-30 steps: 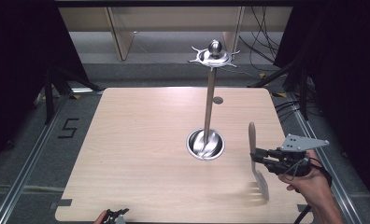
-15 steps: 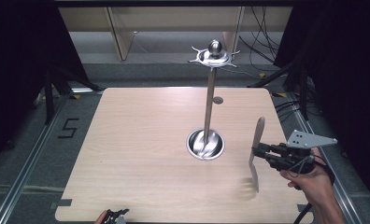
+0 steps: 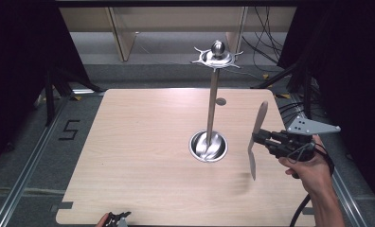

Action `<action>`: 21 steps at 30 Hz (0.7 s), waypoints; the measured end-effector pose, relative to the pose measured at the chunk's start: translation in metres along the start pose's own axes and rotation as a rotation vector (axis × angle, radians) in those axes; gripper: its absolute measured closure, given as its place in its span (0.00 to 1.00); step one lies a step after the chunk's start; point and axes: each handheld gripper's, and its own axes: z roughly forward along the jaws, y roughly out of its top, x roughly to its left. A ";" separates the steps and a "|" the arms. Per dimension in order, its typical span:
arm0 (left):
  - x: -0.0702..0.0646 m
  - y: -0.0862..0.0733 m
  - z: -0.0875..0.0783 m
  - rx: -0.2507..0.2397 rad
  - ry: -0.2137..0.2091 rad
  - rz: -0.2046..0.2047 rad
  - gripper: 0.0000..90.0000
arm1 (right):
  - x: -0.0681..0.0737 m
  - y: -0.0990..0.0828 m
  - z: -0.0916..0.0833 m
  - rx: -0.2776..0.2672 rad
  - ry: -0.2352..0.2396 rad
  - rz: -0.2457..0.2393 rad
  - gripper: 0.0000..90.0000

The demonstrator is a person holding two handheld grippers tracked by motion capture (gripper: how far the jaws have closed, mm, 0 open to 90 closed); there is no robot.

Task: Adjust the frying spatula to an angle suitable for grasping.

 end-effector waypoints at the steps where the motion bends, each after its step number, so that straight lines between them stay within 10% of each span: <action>1: 0.000 0.000 0.000 0.000 0.000 0.000 0.17 | -0.001 0.002 0.002 -0.011 -0.017 -0.008 0.84; 21: 0.000 0.000 0.000 0.000 -0.003 0.004 0.17 | -0.006 0.034 0.017 -0.009 -0.039 -0.014 0.84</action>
